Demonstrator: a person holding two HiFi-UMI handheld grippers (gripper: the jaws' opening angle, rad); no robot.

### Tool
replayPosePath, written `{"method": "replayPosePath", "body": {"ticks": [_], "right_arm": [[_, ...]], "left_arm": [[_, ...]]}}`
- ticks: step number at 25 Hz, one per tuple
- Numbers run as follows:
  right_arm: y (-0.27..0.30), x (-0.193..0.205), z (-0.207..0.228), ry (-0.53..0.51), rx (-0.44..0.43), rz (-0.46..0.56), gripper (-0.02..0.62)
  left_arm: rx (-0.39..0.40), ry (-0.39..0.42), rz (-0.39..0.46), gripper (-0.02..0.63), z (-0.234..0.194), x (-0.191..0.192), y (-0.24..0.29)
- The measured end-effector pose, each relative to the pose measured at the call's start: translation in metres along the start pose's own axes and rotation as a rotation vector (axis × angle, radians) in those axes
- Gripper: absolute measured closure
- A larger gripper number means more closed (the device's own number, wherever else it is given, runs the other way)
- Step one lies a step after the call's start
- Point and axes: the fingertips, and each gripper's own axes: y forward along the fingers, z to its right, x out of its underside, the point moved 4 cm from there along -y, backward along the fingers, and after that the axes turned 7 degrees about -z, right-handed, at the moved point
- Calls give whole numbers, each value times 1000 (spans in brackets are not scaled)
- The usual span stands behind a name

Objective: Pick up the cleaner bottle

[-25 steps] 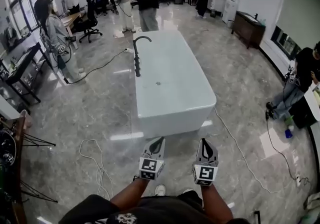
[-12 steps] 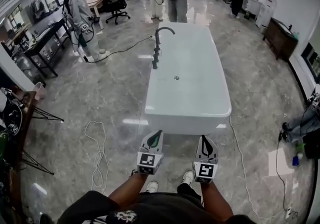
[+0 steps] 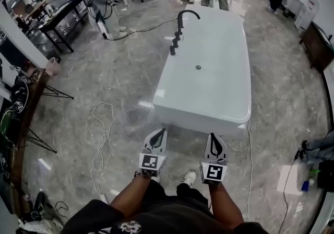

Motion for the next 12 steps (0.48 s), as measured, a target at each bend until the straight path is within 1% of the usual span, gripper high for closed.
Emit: {"method": "replayPosePath", "body": {"ticks": [4, 7, 9, 12], "right_arm": [[30, 12, -4, 8, -22, -10, 578], [49, 31, -14, 14, -21, -9, 578], [64, 51, -25, 10, -29, -6, 578], [94, 94, -43, 6, -39, -3, 578]], "left_arm": [[-45, -20, -29, 600, -16, 17, 16], [-57, 2, 2, 600, -31, 39, 30], [-52, 35, 10, 600, -41, 63, 41], [-52, 24, -18, 600, -57, 117, 68]]}}
